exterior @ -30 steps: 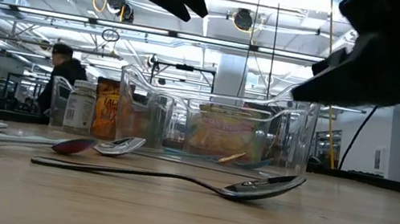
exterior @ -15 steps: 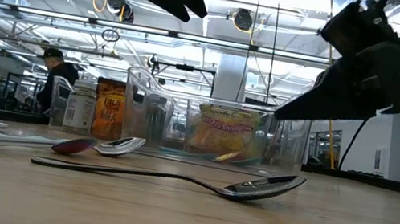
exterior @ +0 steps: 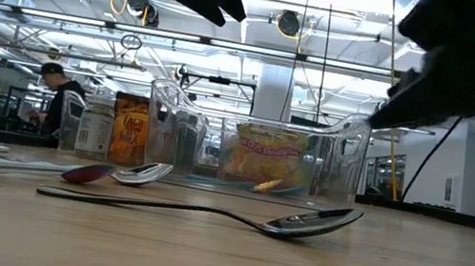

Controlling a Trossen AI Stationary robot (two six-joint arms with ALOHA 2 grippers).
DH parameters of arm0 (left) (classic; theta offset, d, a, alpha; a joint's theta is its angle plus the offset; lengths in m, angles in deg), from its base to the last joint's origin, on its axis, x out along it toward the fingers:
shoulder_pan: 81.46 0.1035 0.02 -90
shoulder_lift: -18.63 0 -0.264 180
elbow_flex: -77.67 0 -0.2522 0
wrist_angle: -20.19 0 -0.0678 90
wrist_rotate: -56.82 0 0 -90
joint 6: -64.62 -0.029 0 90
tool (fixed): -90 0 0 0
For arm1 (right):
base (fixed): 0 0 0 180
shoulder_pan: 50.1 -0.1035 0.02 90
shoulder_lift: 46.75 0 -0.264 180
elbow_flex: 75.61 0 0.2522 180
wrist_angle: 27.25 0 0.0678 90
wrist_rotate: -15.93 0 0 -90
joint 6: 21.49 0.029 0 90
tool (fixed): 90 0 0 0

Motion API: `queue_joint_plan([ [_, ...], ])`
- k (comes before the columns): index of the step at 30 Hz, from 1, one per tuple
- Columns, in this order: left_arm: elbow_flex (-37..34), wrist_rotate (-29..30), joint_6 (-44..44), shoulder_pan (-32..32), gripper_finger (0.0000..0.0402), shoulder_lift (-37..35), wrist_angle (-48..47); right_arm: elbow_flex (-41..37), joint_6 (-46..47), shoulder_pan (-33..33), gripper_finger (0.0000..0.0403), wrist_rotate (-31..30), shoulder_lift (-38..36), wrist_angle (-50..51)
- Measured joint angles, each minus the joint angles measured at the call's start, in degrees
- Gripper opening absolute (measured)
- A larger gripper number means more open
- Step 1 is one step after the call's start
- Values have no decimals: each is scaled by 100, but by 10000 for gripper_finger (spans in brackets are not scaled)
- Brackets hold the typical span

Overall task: Pick & Place Food Item
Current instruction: Put the bottom purple spoon into the bottom transparent container

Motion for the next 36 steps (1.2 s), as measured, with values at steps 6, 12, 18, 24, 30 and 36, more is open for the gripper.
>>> queue_joint_plan([
  [6,0,1,11,0,299,0,0,0,1402,-185,106,1549,-1066,1552],
  [12,0,11,13,0,299,67,31,-158,2010,-652,183,1785,-1010,2121],
  [18,-2,-23,57,14,299,335,101,-458,2639,-811,217,2338,-739,1874],
  [24,-2,-28,83,37,299,542,173,-625,2781,-922,205,2712,-389,1334],
  [30,-2,-28,70,37,299,540,245,-632,2754,-916,160,2920,-4,1082],
  [36,-2,-92,-33,37,299,540,409,-626,2707,-861,84,2918,57,1086],
])
